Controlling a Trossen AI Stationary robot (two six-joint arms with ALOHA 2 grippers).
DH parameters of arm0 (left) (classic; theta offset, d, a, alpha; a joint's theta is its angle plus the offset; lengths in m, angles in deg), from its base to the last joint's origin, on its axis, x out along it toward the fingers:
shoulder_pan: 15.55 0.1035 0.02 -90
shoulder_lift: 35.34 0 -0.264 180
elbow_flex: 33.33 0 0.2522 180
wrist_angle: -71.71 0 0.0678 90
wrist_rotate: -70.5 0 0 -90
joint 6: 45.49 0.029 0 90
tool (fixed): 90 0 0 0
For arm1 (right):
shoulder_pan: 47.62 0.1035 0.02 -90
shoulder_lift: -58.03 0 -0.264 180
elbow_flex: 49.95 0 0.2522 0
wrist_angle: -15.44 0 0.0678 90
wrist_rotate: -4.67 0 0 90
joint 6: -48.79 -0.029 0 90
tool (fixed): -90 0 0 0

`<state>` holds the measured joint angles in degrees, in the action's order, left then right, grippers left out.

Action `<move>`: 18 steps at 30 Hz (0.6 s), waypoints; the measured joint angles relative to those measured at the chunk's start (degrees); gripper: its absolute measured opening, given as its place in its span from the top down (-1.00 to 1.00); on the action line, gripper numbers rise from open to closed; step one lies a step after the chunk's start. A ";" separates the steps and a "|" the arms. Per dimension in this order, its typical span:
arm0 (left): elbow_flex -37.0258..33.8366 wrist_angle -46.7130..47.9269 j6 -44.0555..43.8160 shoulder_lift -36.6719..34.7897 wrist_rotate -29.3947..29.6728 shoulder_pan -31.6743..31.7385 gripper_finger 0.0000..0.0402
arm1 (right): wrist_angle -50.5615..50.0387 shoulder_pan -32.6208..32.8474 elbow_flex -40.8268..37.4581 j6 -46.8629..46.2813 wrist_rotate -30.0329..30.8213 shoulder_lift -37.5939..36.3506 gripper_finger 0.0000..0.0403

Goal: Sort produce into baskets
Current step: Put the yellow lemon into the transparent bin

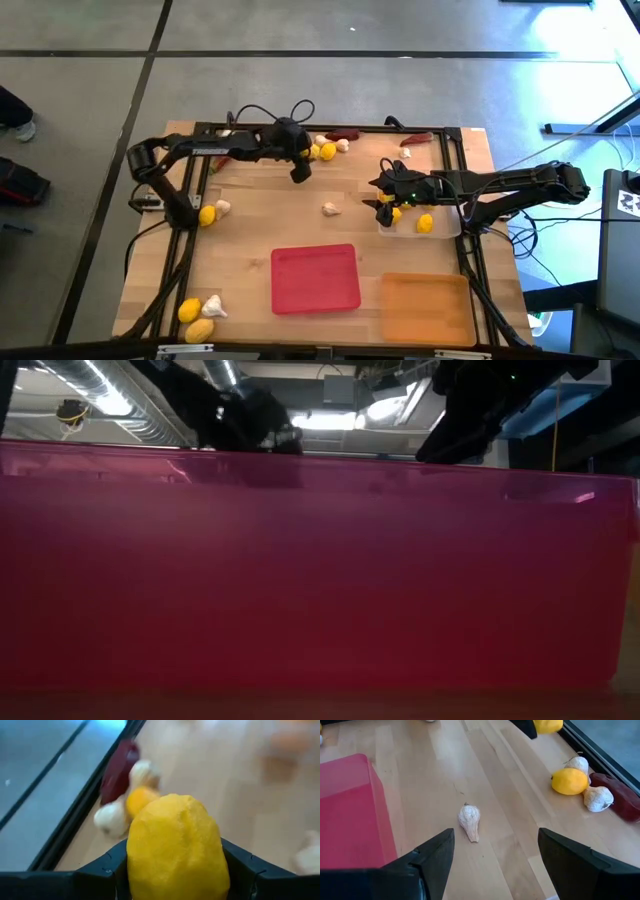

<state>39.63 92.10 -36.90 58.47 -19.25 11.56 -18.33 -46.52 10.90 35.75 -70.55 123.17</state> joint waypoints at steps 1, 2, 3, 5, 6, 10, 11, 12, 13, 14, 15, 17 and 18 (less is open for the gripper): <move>0.00 -0.06 0.38 -1.01 0.02 -0.95 -0.03 | 0.08 0.00 0.00 -0.02 0.00 0.00 -0.39; 0.00 -0.06 0.79 -2.08 0.02 -1.93 -0.03 | 0.13 0.00 0.00 -0.03 0.00 0.00 -0.39; 0.00 -0.04 1.27 -3.13 0.00 -3.10 -0.03 | 0.25 0.01 0.00 -0.04 0.00 0.00 -0.39; 0.00 -0.46 2.70 -5.00 0.00 -5.38 -0.03 | 0.84 0.00 0.00 -0.35 0.00 0.00 -0.39; 0.00 -0.94 3.78 -5.92 -0.01 -6.60 -0.03 | 1.35 0.00 0.00 -0.74 -0.01 0.00 -0.39; 0.00 -3.27 7.55 -8.56 0.04 -11.50 -0.03 | 6.92 0.00 0.00 -3.28 -2.38 0.00 -0.39; 0.00 -4.04 8.51 -8.79 0.39 -12.83 -0.03 | 8.78 0.00 0.00 -4.28 -3.09 0.00 -0.39; 0.00 -4.85 9.34 -8.87 1.01 -14.13 -0.03 | 10.68 0.00 0.00 -5.51 -3.93 0.02 -0.39; 0.00 -5.41 10.25 -8.84 1.57 -15.45 -0.03 | 12.66 0.00 0.00 -6.74 -4.22 0.32 -0.39; 0.00 -5.75 11.57 -8.83 2.17 -16.72 -0.03 | 14.59 0.02 0.07 -7.79 -4.46 0.75 -0.39; 0.00 -6.11 12.87 -8.81 2.96 -18.02 -0.04 | 16.09 0.02 0.09 -8.36 -4.68 1.13 -0.39; 0.00 -7.23 15.59 -8.65 5.70 -20.44 -0.06 | 18.26 0.02 0.04 -9.41 -4.99 2.10 -0.39; 0.00 -7.65 16.63 -8.59 7.61 -21.65 -0.06 | 20.08 0.02 0.07 -10.10 -5.03 2.73 -0.39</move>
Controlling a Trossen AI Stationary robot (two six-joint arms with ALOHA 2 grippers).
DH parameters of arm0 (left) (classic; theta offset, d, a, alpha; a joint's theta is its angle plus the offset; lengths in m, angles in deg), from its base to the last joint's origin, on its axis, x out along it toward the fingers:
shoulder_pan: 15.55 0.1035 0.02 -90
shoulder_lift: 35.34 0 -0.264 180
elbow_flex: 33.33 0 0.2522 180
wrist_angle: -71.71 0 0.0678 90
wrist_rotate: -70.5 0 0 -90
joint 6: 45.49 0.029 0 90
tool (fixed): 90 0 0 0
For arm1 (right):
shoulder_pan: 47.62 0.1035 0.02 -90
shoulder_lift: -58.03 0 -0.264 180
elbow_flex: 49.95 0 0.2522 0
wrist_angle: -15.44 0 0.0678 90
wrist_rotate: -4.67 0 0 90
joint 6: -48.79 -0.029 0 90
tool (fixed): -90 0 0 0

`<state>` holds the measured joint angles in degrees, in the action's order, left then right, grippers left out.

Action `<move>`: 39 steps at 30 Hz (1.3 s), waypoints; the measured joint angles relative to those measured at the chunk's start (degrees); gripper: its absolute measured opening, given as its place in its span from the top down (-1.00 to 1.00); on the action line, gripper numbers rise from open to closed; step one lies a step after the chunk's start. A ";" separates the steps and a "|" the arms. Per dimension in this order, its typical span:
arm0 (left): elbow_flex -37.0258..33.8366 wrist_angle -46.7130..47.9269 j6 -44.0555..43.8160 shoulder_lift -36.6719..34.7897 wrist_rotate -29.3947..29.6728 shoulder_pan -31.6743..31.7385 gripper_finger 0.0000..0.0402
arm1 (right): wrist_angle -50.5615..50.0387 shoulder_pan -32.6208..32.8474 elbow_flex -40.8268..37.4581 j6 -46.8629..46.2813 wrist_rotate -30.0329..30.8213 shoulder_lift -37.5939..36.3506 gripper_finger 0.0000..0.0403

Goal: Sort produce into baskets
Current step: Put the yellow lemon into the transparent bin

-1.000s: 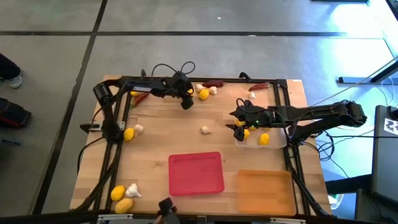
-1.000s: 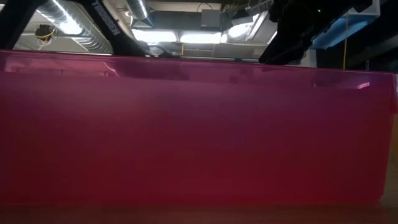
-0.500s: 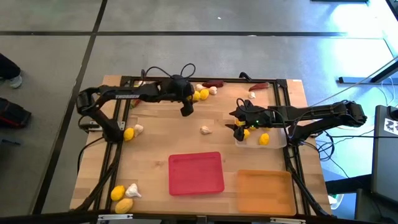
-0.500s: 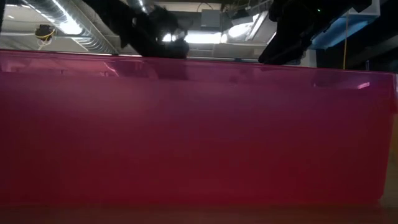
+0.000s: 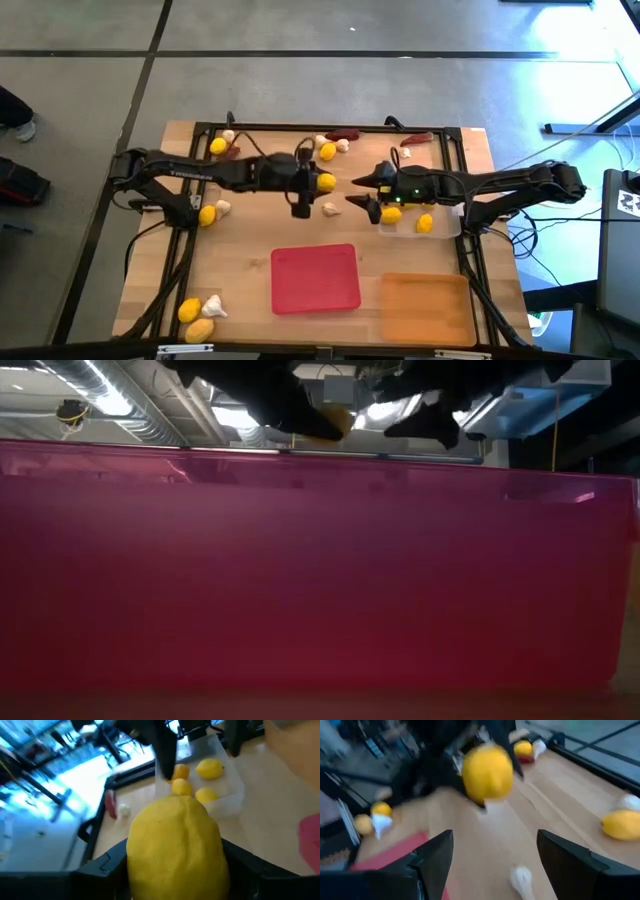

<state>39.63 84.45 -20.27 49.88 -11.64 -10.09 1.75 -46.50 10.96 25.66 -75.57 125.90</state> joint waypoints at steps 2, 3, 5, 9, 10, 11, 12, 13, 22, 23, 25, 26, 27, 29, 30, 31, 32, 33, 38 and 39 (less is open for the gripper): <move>0.00 -1.35 1.71 0.07 4.38 -2.04 -0.07 | 1.26 0.00 0.00 -2.93 -0.33 1.10 -0.39; 0.00 -2.02 2.46 0.07 6.22 -2.89 -0.07 | 2.51 0.00 -0.02 -4.28 -0.48 1.90 -0.39; 0.02 -2.55 4.35 0.05 8.85 -4.17 -0.07 | 4.90 0.00 -0.02 -5.08 -1.29 3.32 -0.39; 0.02 -2.70 7.45 0.07 12.58 -5.65 -0.08 | 12.17 0.00 -0.02 -5.44 -2.95 5.80 -0.39; 0.02 -2.70 7.67 0.06 13.23 -5.84 -0.08 | 13.96 0.00 -0.04 -5.44 -2.95 6.40 -0.39; 0.02 -2.67 7.66 0.07 13.62 -6.09 -0.08 | 16.21 0.00 -0.04 -5.44 -2.97 6.95 -0.39; 0.02 -2.66 7.55 0.07 13.77 -6.28 -0.08 | 17.29 0.00 -0.04 -5.44 -2.97 7.19 -0.39; 0.02 -2.69 7.49 0.07 13.85 -6.56 -0.08 | 18.22 0.00 -0.04 -5.40 -2.96 7.45 -0.39; 0.02 -3.29 7.71 0.09 13.94 -8.88 -0.08 | 20.59 0.07 -0.09 -4.44 -0.29 9.38 -0.39; 0.02 -3.30 7.75 0.09 13.85 -9.05 -0.08 | 21.74 0.09 -0.06 -4.20 -0.25 9.80 -0.39; 0.02 -3.35 7.75 0.09 14.05 -9.30 -0.08 | 22.57 0.04 -0.04 -3.96 -0.73 10.06 -0.39; 0.02 -3.90 7.73 0.11 14.00 -9.41 -0.08 | 23.82 0.04 -0.04 -3.92 -0.74 10.51 -0.39; 0.02 -4.05 7.73 0.12 14.02 -9.53 -0.08 | 25.33 0.03 -0.03 -3.93 -1.18 11.03 -0.39; 0.02 -4.59 7.95 0.12 13.82 -9.75 -0.08 | 26.24 0.02 -0.02 -4.00 -2.33 11.53 -0.39; 0.02 -4.85 7.99 0.12 13.81 -9.82 -0.08 | 27.33 0.02 -0.02 -4.00 -2.61 12.05 -0.39; 0.02 -4.83 7.99 0.12 13.81 -9.86 -0.08 | 28.17 0.00 -0.02 -4.12 -2.82 12.44 -0.40; 0.01 -4.94 7.99 0.12 13.75 -9.86 -0.08 | 28.30 -0.02 -0.02 -4.72 -2.84 12.66 -0.41; 0.02 -5.21 7.99 0.13 13.64 -9.86 -0.08 | 28.34 -0.02 -0.02 -4.94 -2.90 12.87 -0.43; 0.02 -5.66 7.97 0.16 13.59 -10.11 -0.08 | 30.00 -0.02 -0.07 -4.98 -3.15 14.07 -0.60; 0.02 -5.66 7.95 0.16 13.61 -10.11 -0.08 | 30.50 -0.04 -0.06 -4.96 -3.02 14.41 -0.62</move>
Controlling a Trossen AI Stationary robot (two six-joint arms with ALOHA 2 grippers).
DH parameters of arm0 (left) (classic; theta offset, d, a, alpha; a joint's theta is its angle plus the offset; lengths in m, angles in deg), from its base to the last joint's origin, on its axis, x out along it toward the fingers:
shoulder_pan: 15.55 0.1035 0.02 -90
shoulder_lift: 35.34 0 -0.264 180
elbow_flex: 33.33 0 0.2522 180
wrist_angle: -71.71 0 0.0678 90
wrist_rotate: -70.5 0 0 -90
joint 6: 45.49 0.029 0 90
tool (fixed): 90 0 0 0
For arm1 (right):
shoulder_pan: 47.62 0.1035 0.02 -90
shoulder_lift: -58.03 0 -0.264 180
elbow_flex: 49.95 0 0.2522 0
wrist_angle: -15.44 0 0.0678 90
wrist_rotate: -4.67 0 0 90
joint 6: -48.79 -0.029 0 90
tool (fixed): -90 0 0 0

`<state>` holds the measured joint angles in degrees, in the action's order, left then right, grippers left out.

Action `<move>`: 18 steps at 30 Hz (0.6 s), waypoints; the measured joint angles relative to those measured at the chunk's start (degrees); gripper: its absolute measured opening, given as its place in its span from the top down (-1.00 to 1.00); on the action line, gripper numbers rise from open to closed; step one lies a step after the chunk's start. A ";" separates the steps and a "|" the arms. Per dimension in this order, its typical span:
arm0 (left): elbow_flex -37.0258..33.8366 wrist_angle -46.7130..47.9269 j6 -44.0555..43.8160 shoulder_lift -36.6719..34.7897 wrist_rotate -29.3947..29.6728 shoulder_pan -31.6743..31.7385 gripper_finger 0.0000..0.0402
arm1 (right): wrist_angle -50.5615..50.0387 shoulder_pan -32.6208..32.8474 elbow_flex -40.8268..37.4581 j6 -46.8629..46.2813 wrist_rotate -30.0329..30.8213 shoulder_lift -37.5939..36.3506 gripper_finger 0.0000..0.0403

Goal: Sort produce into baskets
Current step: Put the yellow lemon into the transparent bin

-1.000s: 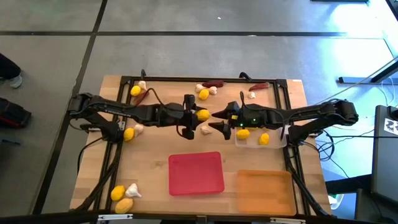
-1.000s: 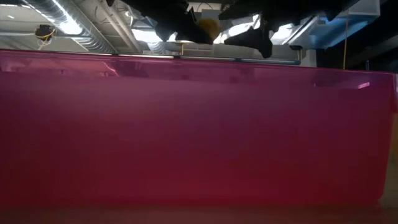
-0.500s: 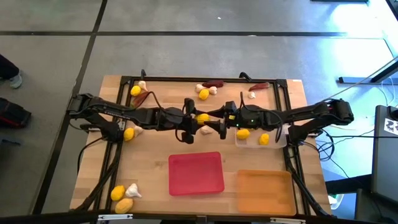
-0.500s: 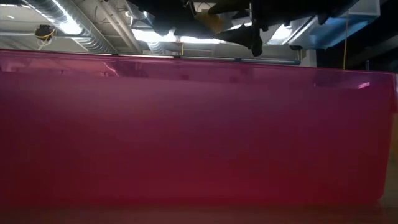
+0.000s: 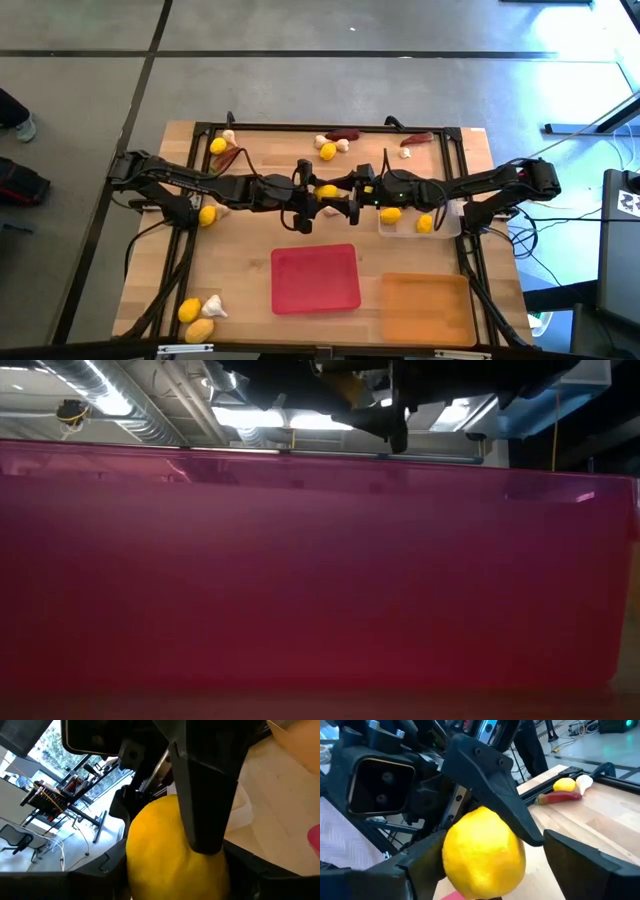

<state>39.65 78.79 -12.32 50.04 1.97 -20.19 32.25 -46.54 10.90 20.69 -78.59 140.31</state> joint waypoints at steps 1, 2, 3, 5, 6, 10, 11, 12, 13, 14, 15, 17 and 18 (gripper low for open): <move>0.00 0.00 0.00 -0.02 0.02 -0.01 -0.08 | -0.09 0.02 0.02 -0.07 0.12 0.11 -0.63; 0.00 0.04 0.00 -0.02 0.02 -0.11 -0.08 | -0.42 0.00 0.02 -0.11 0.20 0.11 -0.63; 0.00 0.04 0.00 -0.02 0.13 -0.17 -0.08 | -0.40 -0.02 0.02 -0.09 0.28 0.11 -0.63; 0.00 -0.07 -0.02 -0.02 0.28 -0.26 -0.08 | 0.04 0.04 0.02 0.32 0.74 0.19 -0.59; 0.00 -0.03 -0.02 -0.02 0.40 -0.28 -0.08 | 0.04 0.04 0.02 0.76 0.73 0.19 -0.55; 0.00 -0.09 -0.25 -0.02 0.53 -0.22 -0.09 | 0.94 0.09 0.02 1.60 0.70 0.24 -0.29; 0.00 -0.07 -0.31 -0.02 0.67 -0.22 -0.09 | 1.07 0.09 0.02 1.70 0.70 0.24 -0.21; 0.00 -0.01 -0.82 -0.02 0.76 -0.22 -0.09 | 1.05 0.09 0.02 1.91 0.70 0.24 -0.13; 0.00 0.00 -1.31 -0.02 0.85 -0.22 -0.09 | 1.05 0.09 0.00 2.22 0.73 0.24 -0.05; 0.00 0.02 -1.35 -0.02 0.85 -0.22 -0.09 | 1.05 0.09 -0.01 2.44 0.74 0.24 0.01; 0.00 0.10 -1.43 -0.02 0.83 -0.22 -0.09 | 1.05 0.09 -0.01 2.63 0.74 0.24 0.07; 0.00 0.20 -2.19 -0.02 0.81 -0.22 -0.13 | 0.99 0.09 -0.01 2.87 0.63 0.24 0.15; 0.00 0.19 -2.79 -0.02 0.74 -0.22 -0.16 | 0.96 0.08 -0.01 2.97 0.55 0.24 0.16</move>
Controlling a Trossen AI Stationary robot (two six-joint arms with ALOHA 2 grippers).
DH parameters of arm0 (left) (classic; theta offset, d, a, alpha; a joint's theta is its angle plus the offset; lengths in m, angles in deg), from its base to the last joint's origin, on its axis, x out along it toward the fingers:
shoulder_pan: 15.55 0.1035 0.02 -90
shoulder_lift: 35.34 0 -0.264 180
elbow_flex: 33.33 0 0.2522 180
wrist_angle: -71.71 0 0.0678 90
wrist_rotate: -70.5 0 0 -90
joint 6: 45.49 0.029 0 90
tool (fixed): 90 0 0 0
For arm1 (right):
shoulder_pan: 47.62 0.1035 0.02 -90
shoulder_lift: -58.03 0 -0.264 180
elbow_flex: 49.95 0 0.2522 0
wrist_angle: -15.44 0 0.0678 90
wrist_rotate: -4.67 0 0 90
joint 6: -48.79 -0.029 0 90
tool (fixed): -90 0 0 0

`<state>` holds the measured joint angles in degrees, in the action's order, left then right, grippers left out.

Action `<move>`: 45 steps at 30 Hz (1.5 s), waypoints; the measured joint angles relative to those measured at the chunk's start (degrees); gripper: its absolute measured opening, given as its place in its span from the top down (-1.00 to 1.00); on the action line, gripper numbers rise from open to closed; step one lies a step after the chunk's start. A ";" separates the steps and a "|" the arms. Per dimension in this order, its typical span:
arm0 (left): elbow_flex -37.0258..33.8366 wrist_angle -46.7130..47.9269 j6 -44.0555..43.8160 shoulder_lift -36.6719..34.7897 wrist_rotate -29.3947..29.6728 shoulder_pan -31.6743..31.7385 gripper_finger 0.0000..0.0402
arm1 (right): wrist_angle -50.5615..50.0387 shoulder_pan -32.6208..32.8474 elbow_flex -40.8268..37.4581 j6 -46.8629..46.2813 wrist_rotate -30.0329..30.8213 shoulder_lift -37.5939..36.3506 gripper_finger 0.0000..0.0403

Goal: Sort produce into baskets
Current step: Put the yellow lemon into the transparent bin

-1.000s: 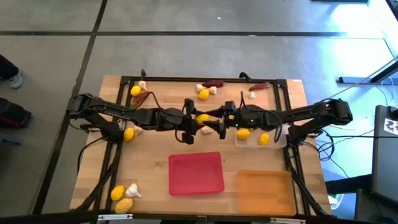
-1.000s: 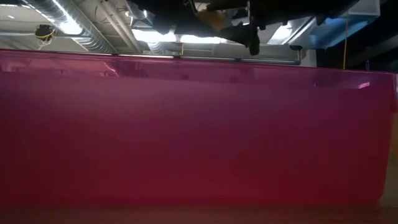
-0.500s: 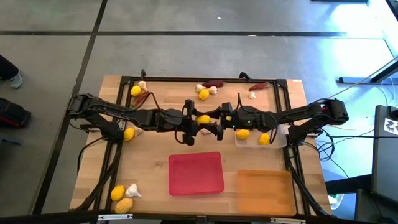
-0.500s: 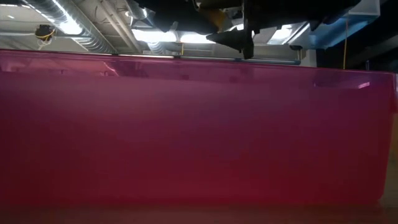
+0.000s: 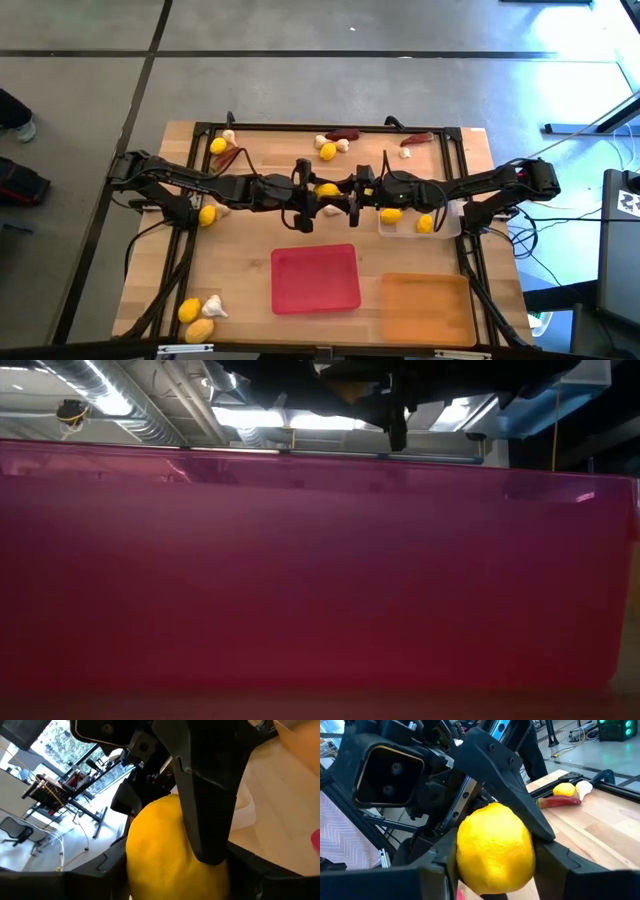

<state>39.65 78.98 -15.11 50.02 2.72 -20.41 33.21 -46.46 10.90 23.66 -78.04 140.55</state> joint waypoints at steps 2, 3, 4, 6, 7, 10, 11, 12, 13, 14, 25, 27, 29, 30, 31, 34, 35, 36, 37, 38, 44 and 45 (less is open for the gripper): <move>0.00 -0.01 -1.02 0.00 -0.36 -0.01 -0.23 | -0.04 -0.01 0.00 0.79 -0.01 0.00 0.17; 0.00 0.11 -1.13 -0.02 -0.44 -0.10 -0.26 | -0.08 -0.01 -0.02 1.31 -0.03 -0.04 0.15; 0.00 0.21 -1.31 -0.02 -0.48 -0.28 -0.30 | -0.20 -0.01 -0.04 1.51 -0.07 -0.17 0.14; 0.00 0.39 -1.60 -0.07 -0.49 -0.52 -0.35 | -0.18 -0.01 -0.04 1.61 -0.42 -0.24 0.12; 0.00 0.71 -1.61 -0.34 -0.47 -0.68 -0.36 | -0.43 -0.01 -0.04 1.62 -0.44 -0.49 0.12; 0.13 1.25 -1.56 -1.05 1.99 -1.27 -0.38 | -0.85 -0.03 -0.07 2.62 -0.35 -1.24 0.14; 0.13 2.13 -1.61 -1.55 3.40 -1.63 -0.38 | -2.09 -0.06 -0.07 2.90 -0.18 -1.87 0.15; 0.13 2.77 -1.88 -1.96 4.88 -1.98 -0.38 | -2.74 -0.10 -0.07 3.07 0.02 -2.36 0.15; 0.13 3.40 -2.17 -2.61 5.82 -2.27 -0.39 | -3.14 -0.10 -0.04 3.15 0.12 -2.92 0.15; 0.12 4.89 -2.51 -3.35 6.50 -2.55 -0.39 | -4.89 -0.10 -0.06 3.28 0.40 -3.71 0.15; 0.09 17.11 -11.93 -9.59 7.42 -4.25 -0.39 | -24.39 -0.10 -0.04 5.62 0.10 -14.56 0.12; 0.07 17.90 -13.95 -9.95 7.46 -4.35 -0.39 | -29.90 -0.10 -0.04 5.49 0.97 -16.47 0.11; 0.07 19.70 -16.37 -10.11 7.52 -4.67 -0.39 | -35.98 -0.06 -0.04 4.83 2.25 -17.95 0.11; -0.02 20.29 -17.02 -10.11 7.54 -4.70 -0.39 | -38.56 -0.06 -0.04 4.26 2.38 -18.53 0.11; -0.38 20.43 -17.77 -10.10 7.54 -4.70 -0.39 | -41.00 -0.06 -0.04 3.39 2.51 -19.07 0.11; -1.25 20.72 -19.60 -10.03 7.54 -4.70 -0.39 | -47.50 -0.06 -0.04 2.30 2.60 -20.68 0.11; -1.58 20.43 -19.74 -10.03 7.56 -4.70 -0.39 | -49.57 -0.06 -0.04 1.61 2.59 -21.02 0.11; -1.66 20.60 -19.77 -10.03 7.60 -4.70 -0.39 | -51.93 -0.06 -0.04 0.98 2.57 -21.39 0.11; -1.66 20.73 -20.04 -10.03 7.60 -4.70 -0.39 | -54.72 -0.06 -0.04 0.19 2.48 -21.68 0.11; -1.66 20.77 -20.68 -10.03 7.58 -4.70 -0.39 | -57.38 -0.04 -0.04 -0.30 2.27 -21.94 0.11; -1.66 20.86 -23.13 -10.03 7.51 -4.68 -0.39 | -75.00 -0.04 -0.02 -4.85 2.23 -22.38 0.11; -1.66 20.80 -23.24 -10.03 7.51 -4.68 -0.39 | -77.19 0.00 -0.02 -6.01 2.22 -22.38 0.11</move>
<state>37.99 99.78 -38.35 39.99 10.23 -25.09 -43.98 -46.46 10.87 17.65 -75.82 118.16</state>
